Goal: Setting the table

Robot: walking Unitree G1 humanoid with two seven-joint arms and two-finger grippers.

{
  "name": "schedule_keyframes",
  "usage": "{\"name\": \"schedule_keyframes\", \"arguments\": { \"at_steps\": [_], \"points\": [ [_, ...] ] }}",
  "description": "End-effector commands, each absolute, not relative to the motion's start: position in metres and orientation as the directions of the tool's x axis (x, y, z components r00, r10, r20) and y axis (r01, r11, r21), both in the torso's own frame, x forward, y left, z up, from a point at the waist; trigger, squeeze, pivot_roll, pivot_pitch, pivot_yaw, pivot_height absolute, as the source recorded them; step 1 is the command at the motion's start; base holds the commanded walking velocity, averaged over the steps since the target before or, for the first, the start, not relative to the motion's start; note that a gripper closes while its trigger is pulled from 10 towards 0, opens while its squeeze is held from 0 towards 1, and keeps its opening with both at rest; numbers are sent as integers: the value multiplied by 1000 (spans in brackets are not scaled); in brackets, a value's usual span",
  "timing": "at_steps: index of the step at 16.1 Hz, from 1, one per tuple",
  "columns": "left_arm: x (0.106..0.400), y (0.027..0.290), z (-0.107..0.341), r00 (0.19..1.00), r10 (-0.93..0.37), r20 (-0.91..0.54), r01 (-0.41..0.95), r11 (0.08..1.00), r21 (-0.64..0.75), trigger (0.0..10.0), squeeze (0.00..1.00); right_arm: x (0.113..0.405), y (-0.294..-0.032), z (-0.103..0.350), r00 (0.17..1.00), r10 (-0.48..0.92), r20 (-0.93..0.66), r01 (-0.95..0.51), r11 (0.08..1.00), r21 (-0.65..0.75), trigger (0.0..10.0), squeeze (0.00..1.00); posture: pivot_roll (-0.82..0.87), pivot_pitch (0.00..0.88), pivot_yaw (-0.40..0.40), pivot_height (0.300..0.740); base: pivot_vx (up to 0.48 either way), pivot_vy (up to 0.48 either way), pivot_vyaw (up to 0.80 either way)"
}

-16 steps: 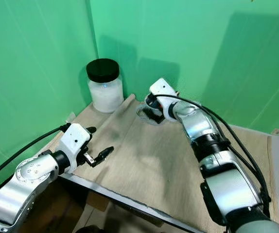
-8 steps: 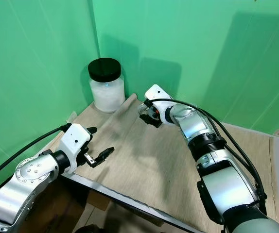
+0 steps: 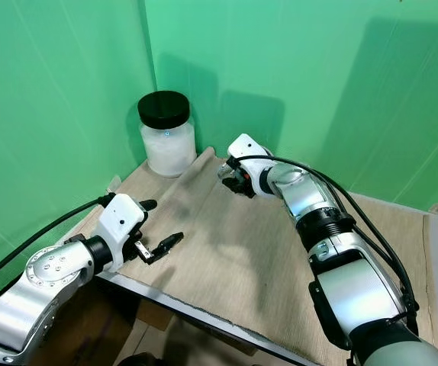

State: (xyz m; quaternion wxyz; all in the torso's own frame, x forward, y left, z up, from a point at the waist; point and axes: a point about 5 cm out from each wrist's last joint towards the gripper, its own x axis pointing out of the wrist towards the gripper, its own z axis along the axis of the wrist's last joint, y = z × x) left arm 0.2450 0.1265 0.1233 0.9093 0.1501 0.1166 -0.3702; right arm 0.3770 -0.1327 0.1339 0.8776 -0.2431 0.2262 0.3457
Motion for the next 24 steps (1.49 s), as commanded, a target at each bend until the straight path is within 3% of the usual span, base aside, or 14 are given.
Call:
{"name": "schedule_keyframes", "arguments": {
  "at_steps": [1, 10, 13, 15, 16, 17, 18, 19, 21, 24],
  "points": [
    [244, 124, 127, 687, -656, -312, 721, 667, 187, 10000, 0, 380, -133, 138, 662, 497, -561, -715, 644, -274, 0, 0, 37, 0, 20, 740, 0, 0, 0],
    [249, 126, 129, 693, -651, -309, 716, 669, 197, 10000, 0, 382, -133, 146, 672, 516, -532, -714, 642, -279, 0, 0, 41, 0, 23, 740, 0, 0, 0],
    [250, 126, 132, 706, -644, -294, 705, 676, 214, 10000, 0, 380, -139, 175, 712, 577, -400, -692, 675, -258, 0, 0, 50, 0, 21, 740, 0, 0, 0],
    [250, 125, 135, 733, -628, -261, 678, 699, 225, 10000, 0, 364, -147, 195, 720, 635, -280, -691, 692, -209, 0, 0, 46, 0, 28, 740, 0, 0, 0],
    [254, 126, 141, 808, -557, -189, 588, 773, 237, 10000, 0, 326, -162, 214, 738, 660, -137, -674, 715, -184, 0, 0, 38, 0, 32, 740, 0, 0, 0],
    [256, 126, 143, 827, -536, -172, 562, 793, 234, 10000, 0, 318, -163, 215, 746, 657, -112, -665, 724, -181, 0, 0, 37, 0, 32, 740, 0, 0, 0],
    [257, 126, 145, 843, -516, -152, 538, 810, 235, 10000, 0, 309, -164, 214, 762, 642, -85, -645, 741, -187, 2941, 0, 38, 0, 32, 740, 0, 0, 0],
    [258, 126, 148, 862, -489, -133, 506, 831, 229, 10000, 0, 300, -163, 213, 781, 623, -45, -619, 762, -190, 10000, 0, 36, 0, 35, 740, 0, 0, 0],
    [260, 129, 152, 908, -409, -89, 419, 886, 196, 10000, 0, 276, -156, 203, 835, 549, 36, -542, 831, -122, 10000, 0, 22, 0, 45, 740, 0, 0, 0],
    [260, 131, 152, 919, -386, -79, 394, 896, 205, 10000, 0, 256, -150, 196, 884, 464, 54, -454, 880, -142, 10000, 0, 28, 0, 37, 740, 0, 0, -260]
  ]
}}
